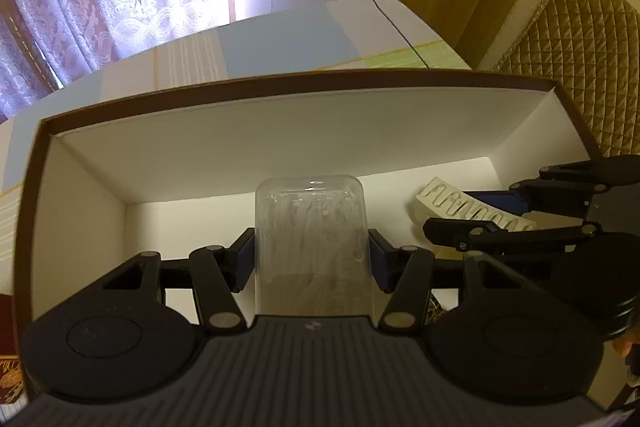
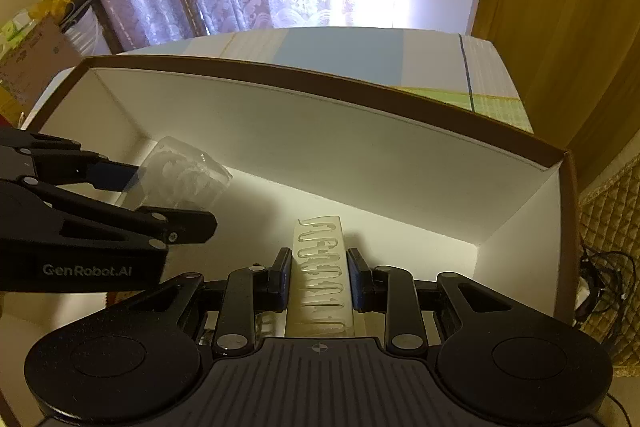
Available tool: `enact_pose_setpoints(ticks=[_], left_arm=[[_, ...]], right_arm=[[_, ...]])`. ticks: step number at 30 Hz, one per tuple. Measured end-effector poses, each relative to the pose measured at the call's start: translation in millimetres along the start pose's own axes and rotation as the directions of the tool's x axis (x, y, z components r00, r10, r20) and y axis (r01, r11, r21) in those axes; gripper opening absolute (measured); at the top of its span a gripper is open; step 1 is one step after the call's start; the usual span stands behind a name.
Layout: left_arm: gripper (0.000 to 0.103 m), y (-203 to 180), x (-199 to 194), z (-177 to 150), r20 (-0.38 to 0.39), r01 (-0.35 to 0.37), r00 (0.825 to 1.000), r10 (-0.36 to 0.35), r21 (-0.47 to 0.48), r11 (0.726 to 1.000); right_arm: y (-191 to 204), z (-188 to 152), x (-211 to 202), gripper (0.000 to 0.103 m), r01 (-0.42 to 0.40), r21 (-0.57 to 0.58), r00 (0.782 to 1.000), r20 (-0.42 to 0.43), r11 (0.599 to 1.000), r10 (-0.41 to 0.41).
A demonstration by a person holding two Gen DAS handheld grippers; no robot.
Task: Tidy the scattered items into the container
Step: 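Carry the clip strip and floss case into the box and open both tools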
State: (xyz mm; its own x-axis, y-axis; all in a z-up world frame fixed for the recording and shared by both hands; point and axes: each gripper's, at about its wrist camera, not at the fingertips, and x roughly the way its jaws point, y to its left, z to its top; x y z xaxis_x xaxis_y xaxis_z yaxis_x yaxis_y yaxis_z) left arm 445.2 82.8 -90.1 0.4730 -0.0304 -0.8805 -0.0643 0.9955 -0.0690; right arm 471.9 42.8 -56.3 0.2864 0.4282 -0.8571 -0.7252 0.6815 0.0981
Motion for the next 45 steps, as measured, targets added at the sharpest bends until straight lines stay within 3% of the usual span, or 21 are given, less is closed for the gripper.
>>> enact_pose_setpoints(ticks=[4,6,7,10,13,15,21,30,45], left_arm=[[0.053,-0.2,10.4,1.6,-0.020,0.003,1.000,-0.003,-0.002,1.000],[0.053,2.6,10.8,0.5,-0.019,0.006,1.000,-0.007,-0.018,1.000],[0.053,5.1,9.7,0.0,-0.014,-0.006,1.000,0.005,-0.027,1.000],[0.059,13.1,4.6,-0.1,-0.006,-0.009,1.000,0.009,-0.046,0.999],[0.061,16.2,-3.3,-2.3,0.001,-0.010,1.000,0.010,-0.041,0.999],[0.064,17.1,-8.0,-4.9,0.003,-0.022,1.000,0.022,-0.036,0.999],[0.070,17.9,-23.3,-13.6,0.006,-0.032,0.999,0.033,-0.031,0.999],[0.081,10.8,-53.4,-31.0,0.022,-0.070,0.997,0.070,-0.018,0.997],[0.089,-10.8,-121.0,-63.5,0.078,-0.080,0.994,0.082,-0.027,0.996]], right_arm=[[-0.1,-0.3,2.3,0.032,0.005,-0.003,1.000,0.003,1.000,-0.005],[0.0,-0.2,1.0,0.051,0.019,-0.013,1.000,0.001,1.000,-0.019],[-0.3,-0.1,-0.6,0.075,0.054,-0.018,0.999,0.008,0.998,-0.054],[-3.8,-4.6,-9.3,0.087,-0.006,-0.015,0.999,0.033,1.000,0.007],[2.3,-9.6,-18.7,0.088,0.002,-0.069,0.999,0.037,0.998,0.001],[2.5,-15.5,-26.5,0.094,0.000,-0.098,0.999,0.036,0.995,0.003],[14.0,-23.5,-45.9,0.095,-0.019,-0.132,0.999,0.035,0.991,0.024],[29.6,-39.2,-65.6,0.095,-0.013,-0.105,0.997,0.073,0.994,0.021],[33.2,-64.7,-111.3,0.095,0.018,-0.042,0.990,0.141,0.999,-0.012]])
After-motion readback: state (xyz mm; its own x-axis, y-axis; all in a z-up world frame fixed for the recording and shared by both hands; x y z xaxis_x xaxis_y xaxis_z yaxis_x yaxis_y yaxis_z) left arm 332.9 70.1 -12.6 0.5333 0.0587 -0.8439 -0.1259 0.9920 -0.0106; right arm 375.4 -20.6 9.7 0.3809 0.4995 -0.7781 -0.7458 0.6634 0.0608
